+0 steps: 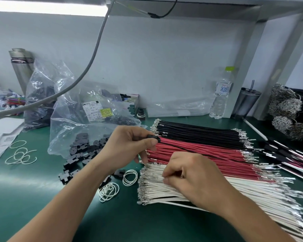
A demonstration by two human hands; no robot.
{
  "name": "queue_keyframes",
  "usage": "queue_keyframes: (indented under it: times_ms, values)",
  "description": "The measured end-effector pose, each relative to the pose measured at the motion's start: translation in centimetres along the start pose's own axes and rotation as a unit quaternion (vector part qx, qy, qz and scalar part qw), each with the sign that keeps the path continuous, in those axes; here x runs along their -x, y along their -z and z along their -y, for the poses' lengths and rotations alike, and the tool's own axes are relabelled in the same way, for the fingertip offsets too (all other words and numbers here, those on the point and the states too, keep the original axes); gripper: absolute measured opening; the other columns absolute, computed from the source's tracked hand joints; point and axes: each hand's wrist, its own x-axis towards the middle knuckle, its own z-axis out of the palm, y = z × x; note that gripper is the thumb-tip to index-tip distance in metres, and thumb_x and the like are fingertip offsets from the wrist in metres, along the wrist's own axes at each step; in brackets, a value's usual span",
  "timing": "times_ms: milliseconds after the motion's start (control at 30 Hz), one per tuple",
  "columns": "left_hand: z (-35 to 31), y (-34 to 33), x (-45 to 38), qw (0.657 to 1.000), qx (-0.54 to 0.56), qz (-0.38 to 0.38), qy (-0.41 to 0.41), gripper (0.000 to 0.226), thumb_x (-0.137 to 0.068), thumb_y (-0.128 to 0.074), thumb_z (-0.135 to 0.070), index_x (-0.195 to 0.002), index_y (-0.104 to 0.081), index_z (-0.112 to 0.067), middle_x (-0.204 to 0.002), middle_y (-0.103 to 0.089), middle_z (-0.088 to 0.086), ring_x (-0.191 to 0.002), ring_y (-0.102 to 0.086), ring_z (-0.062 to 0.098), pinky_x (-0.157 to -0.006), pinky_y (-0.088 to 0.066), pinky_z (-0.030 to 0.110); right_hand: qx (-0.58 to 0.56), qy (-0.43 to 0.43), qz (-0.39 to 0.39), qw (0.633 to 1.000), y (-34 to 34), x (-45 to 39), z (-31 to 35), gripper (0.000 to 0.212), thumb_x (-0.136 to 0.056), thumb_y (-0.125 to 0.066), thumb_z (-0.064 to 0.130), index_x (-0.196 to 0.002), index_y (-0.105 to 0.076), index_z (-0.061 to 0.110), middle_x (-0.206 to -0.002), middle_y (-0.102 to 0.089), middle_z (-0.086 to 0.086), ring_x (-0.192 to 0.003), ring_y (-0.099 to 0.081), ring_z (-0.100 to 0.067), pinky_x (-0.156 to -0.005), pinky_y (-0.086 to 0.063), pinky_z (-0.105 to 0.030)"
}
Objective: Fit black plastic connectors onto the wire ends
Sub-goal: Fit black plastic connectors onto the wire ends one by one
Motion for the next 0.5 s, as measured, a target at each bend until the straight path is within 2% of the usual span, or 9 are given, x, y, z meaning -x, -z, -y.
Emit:
queue_keyframes:
  times_ms: [133,200,400,500]
  values:
    - [0.0,0.2,0.0,1.000,0.005,0.006,0.013,0.014,-0.090,-0.078,-0.019,-0.103,-0.080,-0.015,-0.089,-0.080,0.008,-0.057,-0.072,0.022,-0.049,-0.055,0.025,-0.083,-0.045,0.028,0.995,1.0,-0.8,-0.6,0.003,-0.086,-0.075,0.037,-0.087,-0.076,0.040,-0.084,-0.067,0.036,-0.085,-0.062,0.012,-0.079,-0.049,-0.019]
    - [0.0,0.3,0.0,1.000,0.009,0.008,0.016,0.014,-0.090,-0.078,-0.020,-0.103,-0.080,-0.014,-0.089,-0.080,0.009,-0.057,-0.072,0.022,-0.050,-0.055,0.025,-0.094,-0.042,0.033,0.994,1.2,-1.1,-0.8,0.006,-0.087,-0.074,0.034,-0.084,-0.076,0.039,-0.084,-0.067,0.034,-0.084,-0.063,0.009,-0.076,-0.048,-0.020]
    - [0.0,0.5,0.1,0.999,0.032,0.017,0.022,0.016,-0.085,-0.081,-0.024,-0.100,-0.082,-0.016,-0.090,-0.080,0.010,-0.058,-0.072,0.021,-0.052,-0.057,0.028,-0.175,-0.045,-0.066,0.981,0.8,-1.2,-1.3,0.013,-0.085,-0.079,0.024,-0.075,-0.076,0.032,-0.078,-0.068,0.021,-0.074,-0.064,0.000,-0.064,-0.044,-0.011]
    - [0.1,0.5,0.0,0.999,0.034,0.022,0.027,0.016,-0.086,-0.080,-0.024,-0.100,-0.081,-0.017,-0.091,-0.080,0.011,-0.058,-0.072,0.021,-0.053,-0.057,0.029,-0.205,-0.043,-0.003,0.978,0.4,-1.0,-1.4,0.012,-0.091,-0.072,0.021,-0.083,-0.075,0.031,-0.081,-0.069,0.016,-0.070,-0.062,-0.001,-0.063,-0.044,-0.014]
